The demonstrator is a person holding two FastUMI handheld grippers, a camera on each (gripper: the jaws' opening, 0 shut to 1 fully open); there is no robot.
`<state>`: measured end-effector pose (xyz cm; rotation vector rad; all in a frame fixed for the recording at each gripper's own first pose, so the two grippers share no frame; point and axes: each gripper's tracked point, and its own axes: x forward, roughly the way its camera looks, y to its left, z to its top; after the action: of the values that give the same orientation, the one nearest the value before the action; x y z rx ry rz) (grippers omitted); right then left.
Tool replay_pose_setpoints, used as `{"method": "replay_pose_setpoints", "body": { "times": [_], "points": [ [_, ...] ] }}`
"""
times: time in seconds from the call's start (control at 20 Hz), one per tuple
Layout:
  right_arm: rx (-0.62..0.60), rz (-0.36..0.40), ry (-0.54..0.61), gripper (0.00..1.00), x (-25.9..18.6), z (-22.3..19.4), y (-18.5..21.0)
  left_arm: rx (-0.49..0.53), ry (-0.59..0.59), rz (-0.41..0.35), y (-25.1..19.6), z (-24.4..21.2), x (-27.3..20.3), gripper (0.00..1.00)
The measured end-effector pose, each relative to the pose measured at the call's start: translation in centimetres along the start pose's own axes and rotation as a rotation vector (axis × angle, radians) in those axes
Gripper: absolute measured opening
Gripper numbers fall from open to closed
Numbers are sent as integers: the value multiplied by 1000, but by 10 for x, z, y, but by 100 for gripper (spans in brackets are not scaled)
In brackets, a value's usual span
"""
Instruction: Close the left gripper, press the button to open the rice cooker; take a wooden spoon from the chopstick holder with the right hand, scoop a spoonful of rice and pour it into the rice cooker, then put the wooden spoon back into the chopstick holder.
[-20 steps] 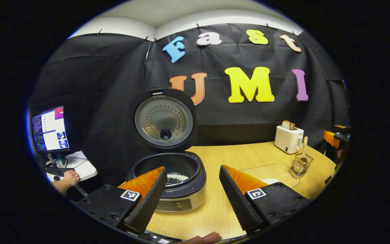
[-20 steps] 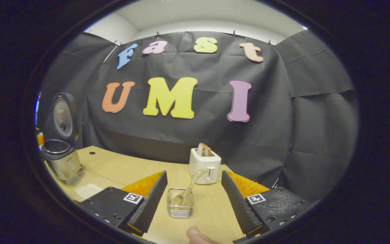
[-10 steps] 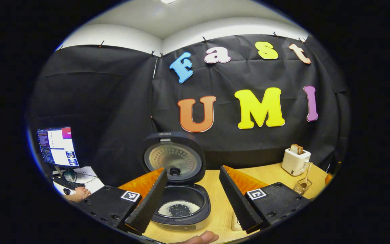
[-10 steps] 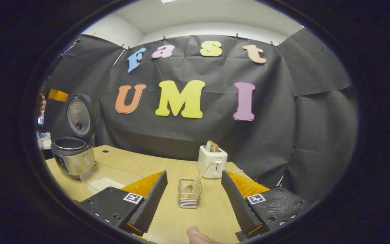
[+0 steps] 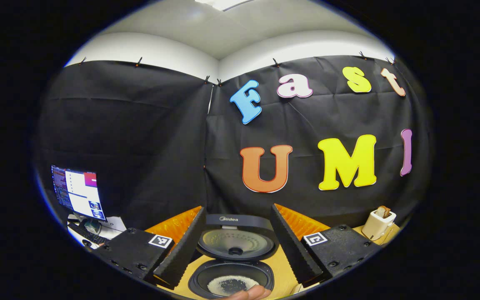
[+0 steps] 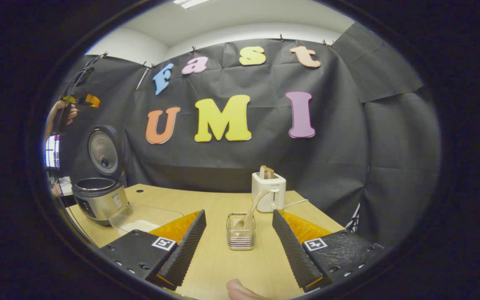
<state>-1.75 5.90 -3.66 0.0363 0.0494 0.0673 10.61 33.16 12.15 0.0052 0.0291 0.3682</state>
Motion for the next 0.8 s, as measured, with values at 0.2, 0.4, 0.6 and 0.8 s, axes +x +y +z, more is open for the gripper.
{"method": "replay_pose_setpoints", "body": {
  "times": [0.2,0.4,0.6,0.8],
  "points": [
    [-8,3,-20,95,-1,3,-7,8,-15,-25,-9,17,41,100],
    [14,2,-22,96,3,2,-15,-11,8,-46,-20,11,79,98],
    [44,-10,-7,95,11,-5,-23,-48,53,-19,-13,-5,121,98],
    [69,-10,26,97,17,-16,-21,-61,158,8,-2,-33,154,98]
  ]
}}
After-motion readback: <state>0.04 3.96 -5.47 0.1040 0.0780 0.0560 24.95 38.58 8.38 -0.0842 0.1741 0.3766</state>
